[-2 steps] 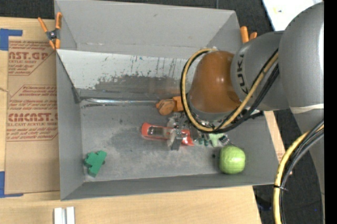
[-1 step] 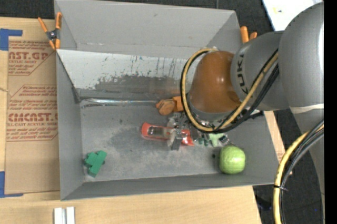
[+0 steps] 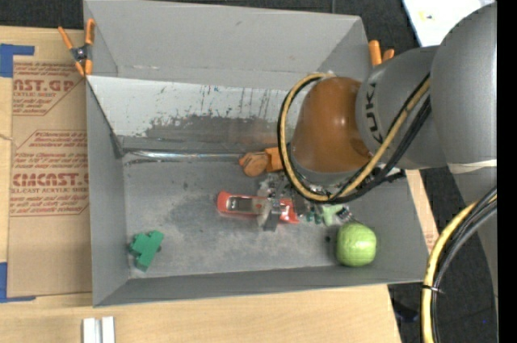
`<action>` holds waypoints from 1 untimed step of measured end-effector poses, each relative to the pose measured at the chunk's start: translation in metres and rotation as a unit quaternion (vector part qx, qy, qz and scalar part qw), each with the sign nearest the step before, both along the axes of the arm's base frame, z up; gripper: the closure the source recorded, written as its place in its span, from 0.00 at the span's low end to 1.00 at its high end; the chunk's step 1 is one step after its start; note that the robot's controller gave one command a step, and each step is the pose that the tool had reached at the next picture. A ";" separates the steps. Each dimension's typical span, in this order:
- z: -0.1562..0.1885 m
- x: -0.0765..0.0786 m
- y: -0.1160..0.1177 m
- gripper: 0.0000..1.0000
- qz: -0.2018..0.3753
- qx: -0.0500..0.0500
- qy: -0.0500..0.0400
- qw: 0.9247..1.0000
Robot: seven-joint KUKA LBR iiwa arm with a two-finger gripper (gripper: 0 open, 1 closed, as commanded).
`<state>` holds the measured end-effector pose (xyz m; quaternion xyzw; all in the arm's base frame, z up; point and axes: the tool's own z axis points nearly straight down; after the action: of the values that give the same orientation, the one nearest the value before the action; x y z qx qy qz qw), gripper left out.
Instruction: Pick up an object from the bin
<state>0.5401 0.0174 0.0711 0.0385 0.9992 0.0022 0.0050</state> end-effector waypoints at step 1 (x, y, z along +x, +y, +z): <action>0.078 -0.006 0.004 1.00 0.001 0.000 0.003 1.000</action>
Offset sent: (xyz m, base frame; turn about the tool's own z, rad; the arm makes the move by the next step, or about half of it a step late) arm -0.0113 0.0073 -0.0011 0.0190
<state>0.5339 0.0210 0.1494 0.0378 0.9993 0.0023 0.0022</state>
